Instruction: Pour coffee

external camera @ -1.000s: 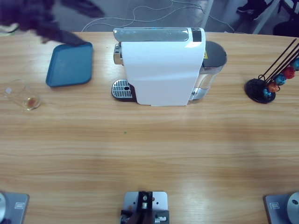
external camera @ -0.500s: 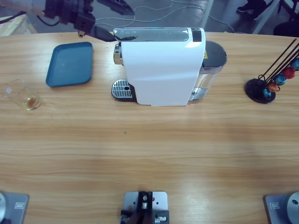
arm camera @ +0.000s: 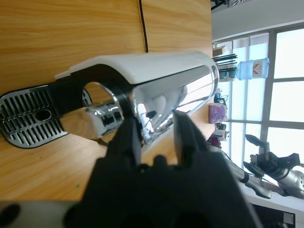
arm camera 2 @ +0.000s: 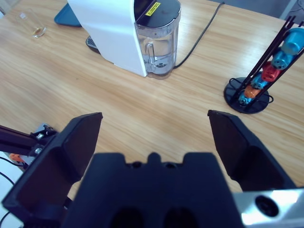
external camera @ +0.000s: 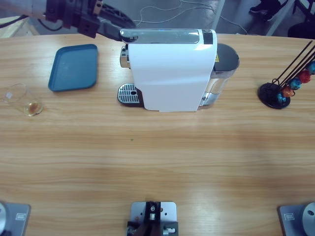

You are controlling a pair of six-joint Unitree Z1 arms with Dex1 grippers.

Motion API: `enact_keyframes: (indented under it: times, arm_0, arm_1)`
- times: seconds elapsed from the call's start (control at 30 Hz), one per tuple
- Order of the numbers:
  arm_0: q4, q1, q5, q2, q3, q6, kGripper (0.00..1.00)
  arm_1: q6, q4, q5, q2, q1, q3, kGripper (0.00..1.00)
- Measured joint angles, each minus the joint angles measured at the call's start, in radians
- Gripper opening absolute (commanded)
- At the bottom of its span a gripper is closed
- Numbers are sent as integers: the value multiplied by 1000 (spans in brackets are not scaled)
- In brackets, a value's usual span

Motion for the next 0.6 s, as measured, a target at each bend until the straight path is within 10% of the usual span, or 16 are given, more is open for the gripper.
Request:
enact_keyframes:
  times: [0.6]
  arm_0:
    - [-41, -37, 39, -65, -91, -130, 0]
  arm_1:
    - [0, -30, -24, 0, 0, 9, 1000]
